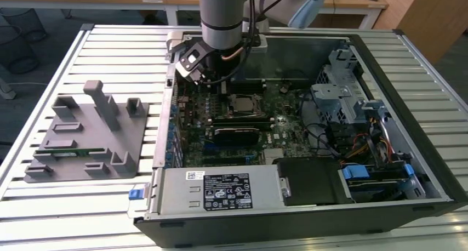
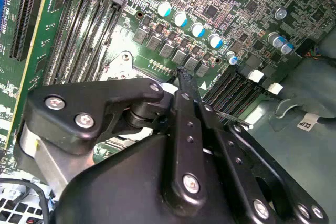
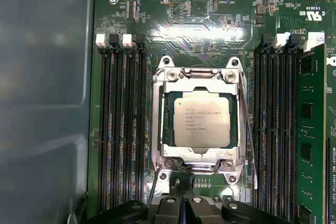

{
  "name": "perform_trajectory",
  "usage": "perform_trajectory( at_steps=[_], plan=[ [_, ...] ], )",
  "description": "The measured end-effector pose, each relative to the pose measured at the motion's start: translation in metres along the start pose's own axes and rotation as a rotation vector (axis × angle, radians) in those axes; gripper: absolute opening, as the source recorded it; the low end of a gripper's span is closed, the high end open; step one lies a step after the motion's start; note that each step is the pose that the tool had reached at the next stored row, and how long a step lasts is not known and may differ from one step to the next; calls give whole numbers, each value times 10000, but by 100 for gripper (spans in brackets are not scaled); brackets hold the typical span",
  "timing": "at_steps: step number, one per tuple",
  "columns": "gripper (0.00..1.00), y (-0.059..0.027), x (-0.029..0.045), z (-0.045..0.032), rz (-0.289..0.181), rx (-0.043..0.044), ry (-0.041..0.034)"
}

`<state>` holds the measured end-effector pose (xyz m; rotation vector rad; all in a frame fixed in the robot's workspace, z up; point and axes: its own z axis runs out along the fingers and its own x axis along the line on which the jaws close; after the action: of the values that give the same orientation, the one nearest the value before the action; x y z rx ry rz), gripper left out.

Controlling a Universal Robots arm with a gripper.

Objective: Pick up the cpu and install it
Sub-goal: 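Install the first cpu locking lever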

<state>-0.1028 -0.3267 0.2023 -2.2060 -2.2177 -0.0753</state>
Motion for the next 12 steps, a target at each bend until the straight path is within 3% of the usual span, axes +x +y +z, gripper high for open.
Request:
perform_trajectory(
  at_steps=[12],
  plan=[
    [11,0,0,0,0,0,0]
  ],
)
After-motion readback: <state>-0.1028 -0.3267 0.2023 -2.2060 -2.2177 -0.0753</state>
